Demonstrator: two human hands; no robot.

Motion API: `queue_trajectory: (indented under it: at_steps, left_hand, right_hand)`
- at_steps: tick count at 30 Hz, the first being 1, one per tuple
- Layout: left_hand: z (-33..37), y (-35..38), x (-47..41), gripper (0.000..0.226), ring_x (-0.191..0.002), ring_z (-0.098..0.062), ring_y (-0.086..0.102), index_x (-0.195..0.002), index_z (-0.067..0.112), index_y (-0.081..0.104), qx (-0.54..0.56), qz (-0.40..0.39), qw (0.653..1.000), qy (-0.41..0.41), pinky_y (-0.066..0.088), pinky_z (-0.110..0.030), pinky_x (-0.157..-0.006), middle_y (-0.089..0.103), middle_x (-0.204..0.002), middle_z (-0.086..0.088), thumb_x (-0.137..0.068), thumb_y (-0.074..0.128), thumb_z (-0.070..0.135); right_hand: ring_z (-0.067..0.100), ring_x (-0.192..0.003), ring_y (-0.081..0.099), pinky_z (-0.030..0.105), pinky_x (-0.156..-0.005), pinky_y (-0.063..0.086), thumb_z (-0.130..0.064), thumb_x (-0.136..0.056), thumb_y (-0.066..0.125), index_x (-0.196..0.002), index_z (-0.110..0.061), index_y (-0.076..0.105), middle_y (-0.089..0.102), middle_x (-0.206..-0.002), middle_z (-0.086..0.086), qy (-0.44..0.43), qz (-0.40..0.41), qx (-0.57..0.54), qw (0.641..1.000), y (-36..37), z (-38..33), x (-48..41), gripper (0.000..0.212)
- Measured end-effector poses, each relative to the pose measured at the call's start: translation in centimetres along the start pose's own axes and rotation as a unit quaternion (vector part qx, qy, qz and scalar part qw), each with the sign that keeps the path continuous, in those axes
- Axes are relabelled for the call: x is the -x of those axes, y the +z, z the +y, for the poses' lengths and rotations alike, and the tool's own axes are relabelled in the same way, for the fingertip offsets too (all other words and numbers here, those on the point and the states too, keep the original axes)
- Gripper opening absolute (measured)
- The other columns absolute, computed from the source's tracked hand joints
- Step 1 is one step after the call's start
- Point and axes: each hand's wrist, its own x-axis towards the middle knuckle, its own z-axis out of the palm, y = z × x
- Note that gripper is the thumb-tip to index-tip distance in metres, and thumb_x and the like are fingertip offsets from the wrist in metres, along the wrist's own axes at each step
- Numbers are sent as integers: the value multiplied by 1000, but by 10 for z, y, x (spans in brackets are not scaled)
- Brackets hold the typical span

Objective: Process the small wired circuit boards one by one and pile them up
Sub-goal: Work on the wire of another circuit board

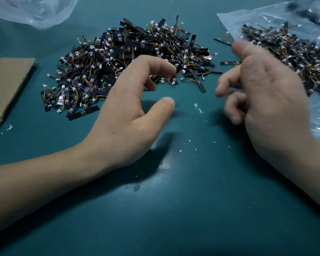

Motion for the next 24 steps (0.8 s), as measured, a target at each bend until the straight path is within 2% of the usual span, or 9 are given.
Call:
queue_trajectory:
  at_steps: [2,3,6,9,12,16,20,22,24]
  left_hand:
    - [0,1,1,37,-120,-12,51,-121,29,57,-34,-6,999,-14,38,-34,-105,56,-127,18,-86,60,18]
    - [1,2,2,37,-129,-12,47,-120,31,57,-47,-9,999,-20,34,-39,-111,53,-134,18,-85,59,21]
    - [3,5,4,44,-152,-16,21,-125,37,53,-165,-37,984,-58,16,-38,-116,34,-158,11,-81,54,39]
    - [2,10,2,59,-159,-28,-3,-136,39,41,-278,-117,948,-105,-5,-59,-124,6,-170,4,-80,45,56]
    - [0,10,2,57,-159,-26,2,-135,39,40,-291,-141,941,-104,-2,-65,-123,11,-170,2,-83,39,60]
    - [1,9,6,54,-149,-22,30,-135,30,49,-312,-147,938,-30,18,-46,-126,39,-158,2,-89,40,56]
    - [3,8,4,38,-133,-18,50,-126,20,59,-234,-154,959,50,40,-37,-112,54,-141,4,-92,55,36]
    - [4,9,8,32,-131,-19,52,-122,18,62,-200,-147,965,79,41,-41,-111,56,-138,3,-91,58,26]
    - [4,10,10,34,-139,-22,45,-122,23,62,-237,-124,960,79,29,-49,-120,54,-144,4,-89,57,29]
  right_hand:
    - [12,-44,41,20,-44,35,-18,-109,45,-151,-9,41,66,-73,-7,25,8,1,1000,-1,5,-2,43]
    - [11,-45,42,19,-44,35,-17,-107,48,-148,-11,46,66,-72,-6,22,-5,14,1000,-1,6,-2,42]
    - [6,-46,49,13,-50,38,-20,-100,56,-125,-22,66,67,-66,-4,-5,-83,111,990,1,5,4,27]
    - [6,-49,55,10,-55,40,-21,-99,59,-112,-24,72,67,-64,-2,-18,-137,167,976,3,4,8,18]
    - [6,-49,56,10,-54,41,-19,-99,60,-103,-23,73,67,-63,-3,-11,-144,163,976,3,3,8,14]
    - [6,-49,57,10,-53,41,-17,-99,60,-99,-23,74,67,-62,-2,-15,-140,160,977,2,2,8,15]
    - [7,-47,54,13,-52,40,-15,-99,60,-95,-24,73,65,-62,1,-29,-100,146,984,2,2,8,17]
    - [5,-47,54,13,-52,40,-12,-99,60,-95,-21,73,65,-63,3,-33,-71,133,988,2,2,7,17]
    - [5,-50,55,15,-53,40,-9,-99,61,-95,-19,72,65,-63,0,-31,-57,131,989,2,2,6,15]
